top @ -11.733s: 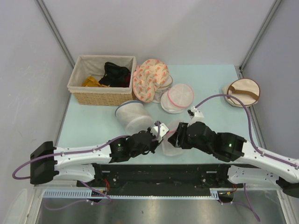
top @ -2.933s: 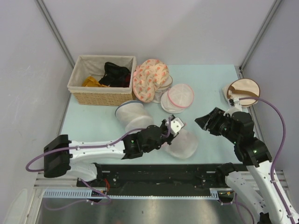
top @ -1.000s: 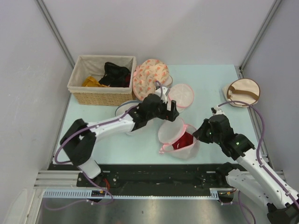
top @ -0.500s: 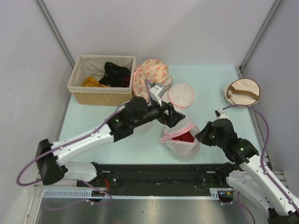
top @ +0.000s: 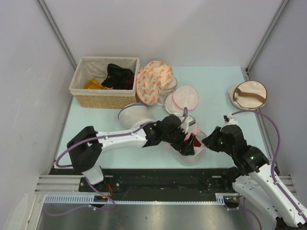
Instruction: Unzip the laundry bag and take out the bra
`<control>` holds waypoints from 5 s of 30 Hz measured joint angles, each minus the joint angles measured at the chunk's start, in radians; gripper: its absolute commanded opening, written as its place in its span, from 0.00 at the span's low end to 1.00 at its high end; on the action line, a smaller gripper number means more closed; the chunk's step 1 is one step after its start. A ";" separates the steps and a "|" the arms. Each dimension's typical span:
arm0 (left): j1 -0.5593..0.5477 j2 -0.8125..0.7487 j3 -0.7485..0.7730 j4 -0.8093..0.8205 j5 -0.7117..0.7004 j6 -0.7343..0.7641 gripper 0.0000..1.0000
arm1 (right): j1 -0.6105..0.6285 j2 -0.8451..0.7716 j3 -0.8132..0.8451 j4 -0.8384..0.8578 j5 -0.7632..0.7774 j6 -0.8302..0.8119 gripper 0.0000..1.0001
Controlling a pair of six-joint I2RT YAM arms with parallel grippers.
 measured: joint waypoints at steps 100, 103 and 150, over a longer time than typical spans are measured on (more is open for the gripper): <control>0.187 -0.504 0.319 -0.079 -0.189 -0.114 0.01 | 0.013 0.042 -0.002 0.014 0.021 0.024 0.00; 0.241 -0.510 0.389 -0.113 -0.187 -0.086 0.00 | 0.014 0.055 -0.002 0.028 0.021 0.026 0.00; 0.677 -0.241 0.377 -0.245 -0.208 0.096 0.96 | 0.087 0.330 -0.002 0.264 -0.047 0.034 0.00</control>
